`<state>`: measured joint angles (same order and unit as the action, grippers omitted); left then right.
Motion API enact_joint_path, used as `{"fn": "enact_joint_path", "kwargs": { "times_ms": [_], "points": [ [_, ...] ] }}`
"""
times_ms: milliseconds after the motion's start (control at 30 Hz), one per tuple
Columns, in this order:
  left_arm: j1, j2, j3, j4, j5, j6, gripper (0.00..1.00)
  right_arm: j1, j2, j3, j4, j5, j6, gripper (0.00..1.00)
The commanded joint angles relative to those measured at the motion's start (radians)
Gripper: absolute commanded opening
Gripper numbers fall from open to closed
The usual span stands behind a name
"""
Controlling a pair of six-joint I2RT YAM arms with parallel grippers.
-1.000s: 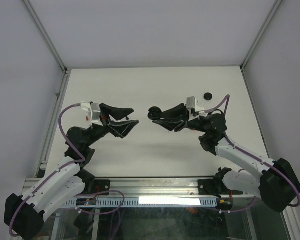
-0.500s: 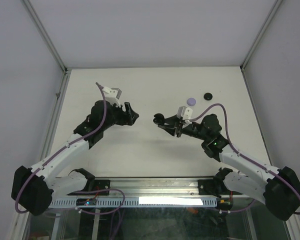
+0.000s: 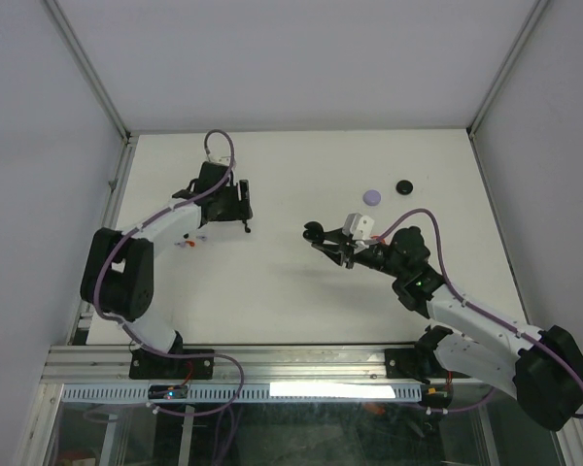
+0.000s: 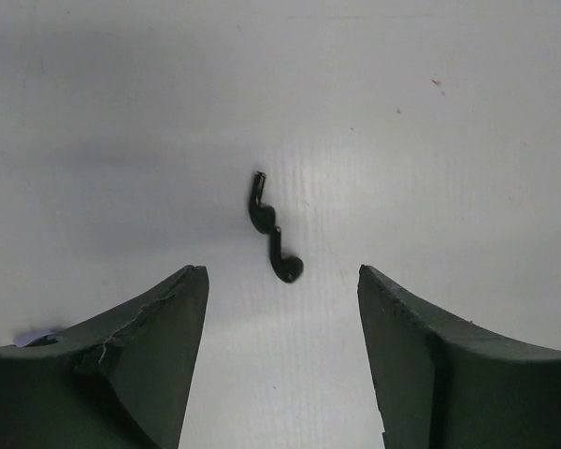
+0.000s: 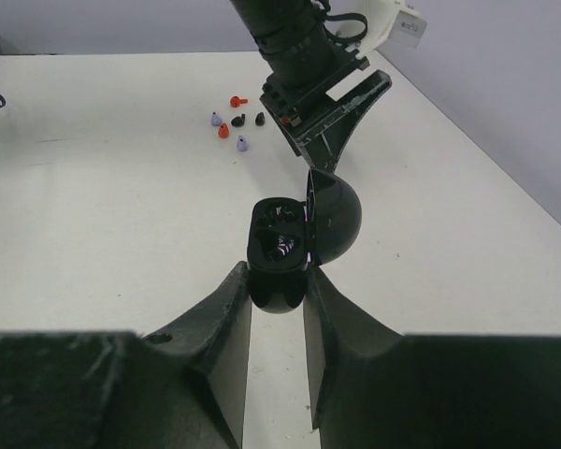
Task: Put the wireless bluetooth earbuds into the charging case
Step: Pick up the earbud from the center of the board.
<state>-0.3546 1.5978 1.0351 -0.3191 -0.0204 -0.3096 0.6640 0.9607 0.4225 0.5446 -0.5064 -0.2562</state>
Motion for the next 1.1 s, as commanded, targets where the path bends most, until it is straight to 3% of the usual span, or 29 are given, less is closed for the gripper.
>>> {"fn": "enact_joint_path", "kwargs": {
  "times_ms": [0,200,467,1067],
  "points": [
    [0.037,0.118,0.126,-0.034,0.074,0.091,0.64,-0.003,-0.029,0.0,0.048,0.008,-0.015,0.0],
    [0.046,0.279,0.26,-0.116,0.116,0.149,0.59,-0.004,-0.044,-0.008,0.048,0.013,-0.006,0.0],
    [0.029,0.376,0.323,-0.173,0.181,0.196,0.55,-0.003,-0.046,-0.002,0.035,0.013,-0.004,0.0],
    [-0.156,0.292,0.243,-0.277,0.323,0.496,0.48,-0.004,-0.082,0.005,-0.017,0.039,-0.018,0.0]
  ]
}}
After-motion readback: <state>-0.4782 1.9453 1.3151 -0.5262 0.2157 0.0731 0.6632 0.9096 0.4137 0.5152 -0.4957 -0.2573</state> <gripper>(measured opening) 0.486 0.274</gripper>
